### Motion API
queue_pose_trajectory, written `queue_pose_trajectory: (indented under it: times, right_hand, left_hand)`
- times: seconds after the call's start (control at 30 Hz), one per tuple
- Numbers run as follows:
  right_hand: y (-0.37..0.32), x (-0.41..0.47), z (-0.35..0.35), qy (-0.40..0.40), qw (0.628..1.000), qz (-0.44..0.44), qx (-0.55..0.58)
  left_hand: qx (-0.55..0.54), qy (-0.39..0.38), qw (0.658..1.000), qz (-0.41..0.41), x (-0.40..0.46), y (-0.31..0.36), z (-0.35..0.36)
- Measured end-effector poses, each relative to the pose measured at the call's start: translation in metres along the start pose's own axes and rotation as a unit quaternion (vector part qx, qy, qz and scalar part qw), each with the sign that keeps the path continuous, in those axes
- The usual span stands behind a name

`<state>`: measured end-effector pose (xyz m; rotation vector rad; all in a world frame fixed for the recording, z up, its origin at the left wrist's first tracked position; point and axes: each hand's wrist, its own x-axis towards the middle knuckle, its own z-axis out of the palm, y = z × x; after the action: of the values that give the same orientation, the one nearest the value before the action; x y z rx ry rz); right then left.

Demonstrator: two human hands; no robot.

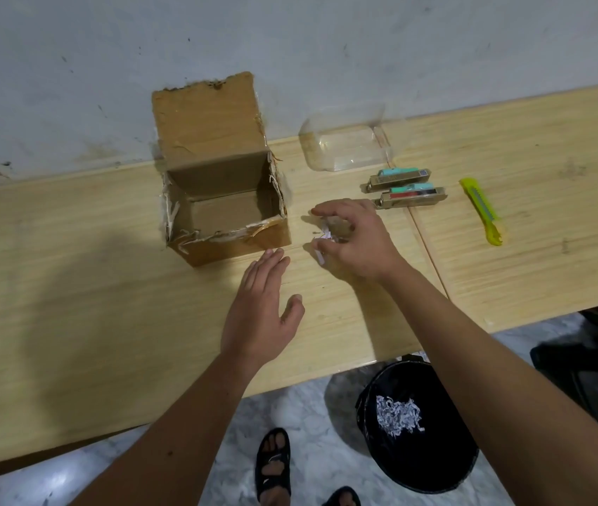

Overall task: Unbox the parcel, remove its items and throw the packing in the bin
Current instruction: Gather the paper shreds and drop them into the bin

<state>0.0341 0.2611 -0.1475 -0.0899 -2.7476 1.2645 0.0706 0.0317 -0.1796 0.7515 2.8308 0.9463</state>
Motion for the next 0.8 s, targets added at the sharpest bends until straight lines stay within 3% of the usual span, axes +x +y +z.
queue_pose_trajectory:
  times: [0.23,0.6,0.7,0.8]
  right_hand:
    - [0.005,0.003,0.005,-0.079,0.994,-0.029,-0.063]
    - [0.02,-0.04,-0.014,-0.009,0.999,0.023,-0.039]
    - [0.014,-0.039,-0.013,-0.06,0.996,0.027,-0.059]
    - [0.009,-0.031,-0.003,-0.112,0.991,-0.027,-0.069]
  left_hand:
    - [-0.01,0.0,1.0,-0.006,0.001,0.0,-0.001]
    - [-0.014,0.006,1.0,-0.007,0.001,0.0,0.0]
    - [-0.014,0.01,1.0,-0.006,0.001,0.001,0.0]
    - [-0.01,0.006,1.0,-0.003,0.001,0.002,0.0]
